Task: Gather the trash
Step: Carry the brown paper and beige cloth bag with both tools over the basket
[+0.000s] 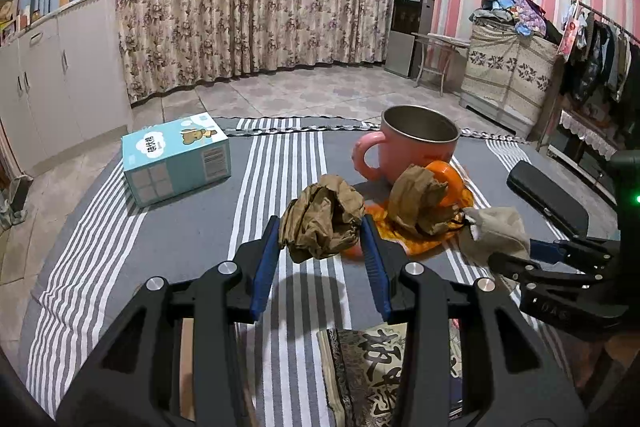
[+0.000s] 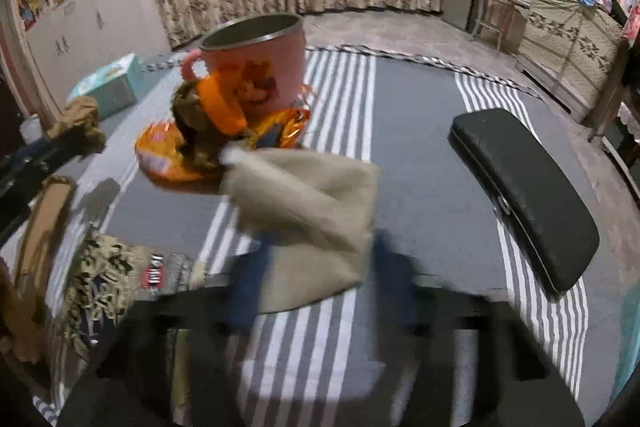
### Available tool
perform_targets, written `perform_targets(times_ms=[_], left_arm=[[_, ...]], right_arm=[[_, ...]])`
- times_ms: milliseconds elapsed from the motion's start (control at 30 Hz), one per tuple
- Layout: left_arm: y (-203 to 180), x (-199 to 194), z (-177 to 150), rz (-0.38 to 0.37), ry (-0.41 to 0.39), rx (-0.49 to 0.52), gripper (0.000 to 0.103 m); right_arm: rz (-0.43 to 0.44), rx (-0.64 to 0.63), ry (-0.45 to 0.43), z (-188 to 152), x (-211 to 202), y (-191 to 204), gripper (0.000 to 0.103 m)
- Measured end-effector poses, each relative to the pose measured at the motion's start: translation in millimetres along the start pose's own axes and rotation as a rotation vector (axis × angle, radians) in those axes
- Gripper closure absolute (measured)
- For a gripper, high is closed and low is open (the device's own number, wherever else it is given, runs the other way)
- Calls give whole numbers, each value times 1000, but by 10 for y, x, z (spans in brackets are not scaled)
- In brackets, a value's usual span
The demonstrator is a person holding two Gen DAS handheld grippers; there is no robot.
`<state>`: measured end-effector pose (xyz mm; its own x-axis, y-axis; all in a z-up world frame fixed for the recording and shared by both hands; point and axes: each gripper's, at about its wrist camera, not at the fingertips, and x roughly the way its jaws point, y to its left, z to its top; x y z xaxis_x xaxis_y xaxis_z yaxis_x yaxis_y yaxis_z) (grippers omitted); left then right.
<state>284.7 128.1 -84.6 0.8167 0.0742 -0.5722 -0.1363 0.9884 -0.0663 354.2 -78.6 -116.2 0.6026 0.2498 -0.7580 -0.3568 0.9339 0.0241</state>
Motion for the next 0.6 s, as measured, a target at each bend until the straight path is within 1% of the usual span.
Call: perform_targets(times_ms=[33, 67, 133, 267, 367, 600], left_arm=[[-1, 0, -1, -1, 0, 0, 64], [-8, 2, -4, 0, 1, 1, 64], [-7, 1, 0, -1, 2, 0, 64], [-15, 7, -5, -8, 3, -3, 64], [-38, 15, -20, -8, 1, 8, 64], [-98, 9, -27, -11, -8, 41, 64]], right_arm=[[-6, -7, -6, -10, -28, 3, 71], [-6, -7, -14, -30, -70, -10, 77], [-6, 9, -28, -62, -173, -69, 82], [-23, 68, -80, -184, -483, -311, 83], [-33, 100, -98, -263, -653, -469, 83], [-89, 185, -139, -508, -1045, -927, 83]])
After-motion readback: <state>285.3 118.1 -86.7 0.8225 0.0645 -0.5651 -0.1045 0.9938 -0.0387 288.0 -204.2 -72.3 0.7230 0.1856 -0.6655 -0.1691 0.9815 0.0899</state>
